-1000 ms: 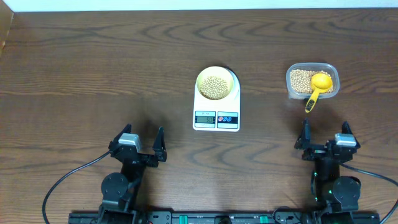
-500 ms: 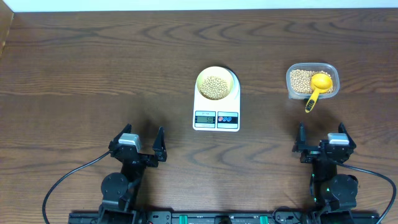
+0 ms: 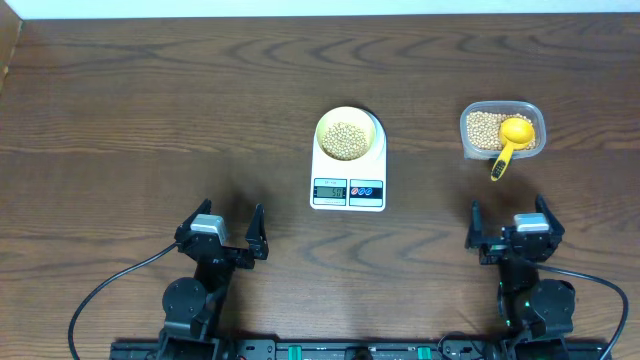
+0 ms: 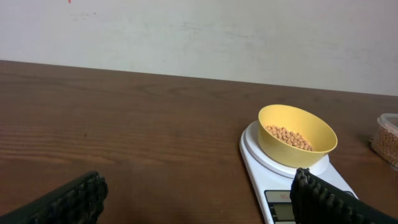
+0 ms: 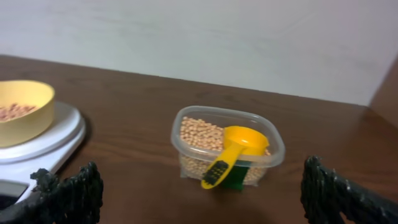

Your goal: Scoop item into bowl and weigh 50g on scale

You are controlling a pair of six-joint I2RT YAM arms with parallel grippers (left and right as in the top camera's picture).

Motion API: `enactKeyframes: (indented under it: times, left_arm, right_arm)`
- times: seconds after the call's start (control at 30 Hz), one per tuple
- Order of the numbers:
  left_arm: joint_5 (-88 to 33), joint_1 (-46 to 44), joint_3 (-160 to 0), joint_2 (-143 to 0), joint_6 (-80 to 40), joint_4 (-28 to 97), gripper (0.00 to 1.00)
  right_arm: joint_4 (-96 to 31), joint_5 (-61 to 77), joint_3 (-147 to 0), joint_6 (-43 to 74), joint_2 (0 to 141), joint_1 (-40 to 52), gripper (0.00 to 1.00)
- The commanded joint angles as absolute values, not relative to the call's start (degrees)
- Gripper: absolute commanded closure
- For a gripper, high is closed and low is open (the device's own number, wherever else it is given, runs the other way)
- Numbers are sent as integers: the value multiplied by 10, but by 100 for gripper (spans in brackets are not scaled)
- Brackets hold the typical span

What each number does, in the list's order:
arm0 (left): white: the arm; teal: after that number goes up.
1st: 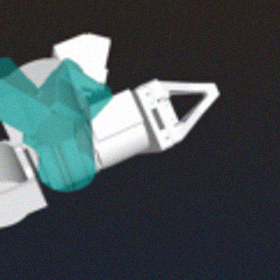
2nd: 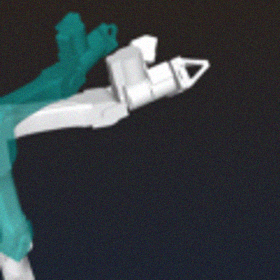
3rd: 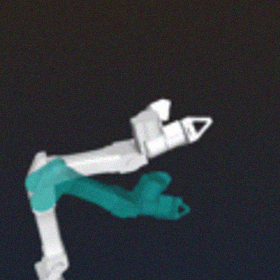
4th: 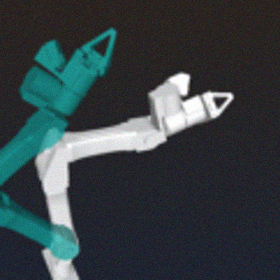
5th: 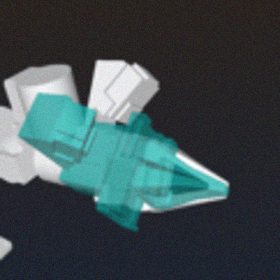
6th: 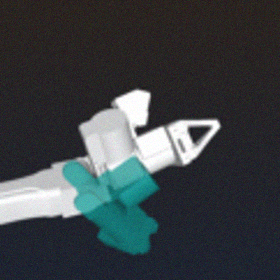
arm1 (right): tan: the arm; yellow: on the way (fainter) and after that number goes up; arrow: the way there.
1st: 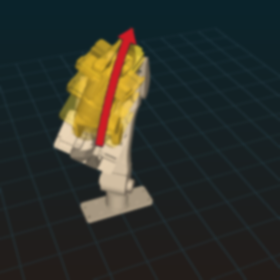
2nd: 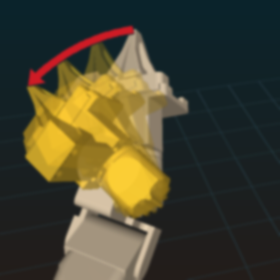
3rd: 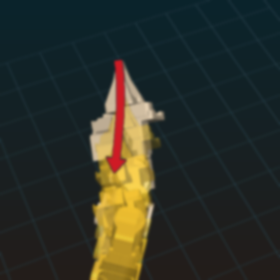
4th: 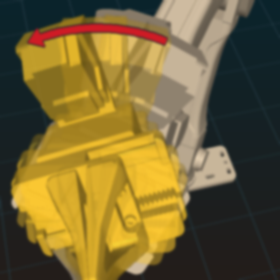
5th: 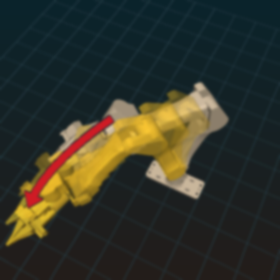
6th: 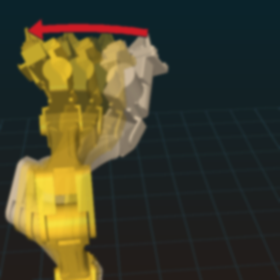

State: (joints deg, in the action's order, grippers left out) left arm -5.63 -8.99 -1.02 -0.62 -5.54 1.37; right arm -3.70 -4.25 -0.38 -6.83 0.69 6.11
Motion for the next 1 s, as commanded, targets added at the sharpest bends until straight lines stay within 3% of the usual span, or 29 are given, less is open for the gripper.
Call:
enactKeyframes:
  times: [0.0,0.7,0.97]
  left_arm:
    - [-64,-86,-2,-2,-48,36,4]
    - [-64,-86,-2,-2,-48,36,4]
    - [-64,-86,-2,-2,-48,36,4]
  right_arm:
    - [-42,4,-3,-88,3,36,1]
    - [-43,-5,-3,-86,3,27,1]
    - [-43,-5,-3,-56,3,-15,1]
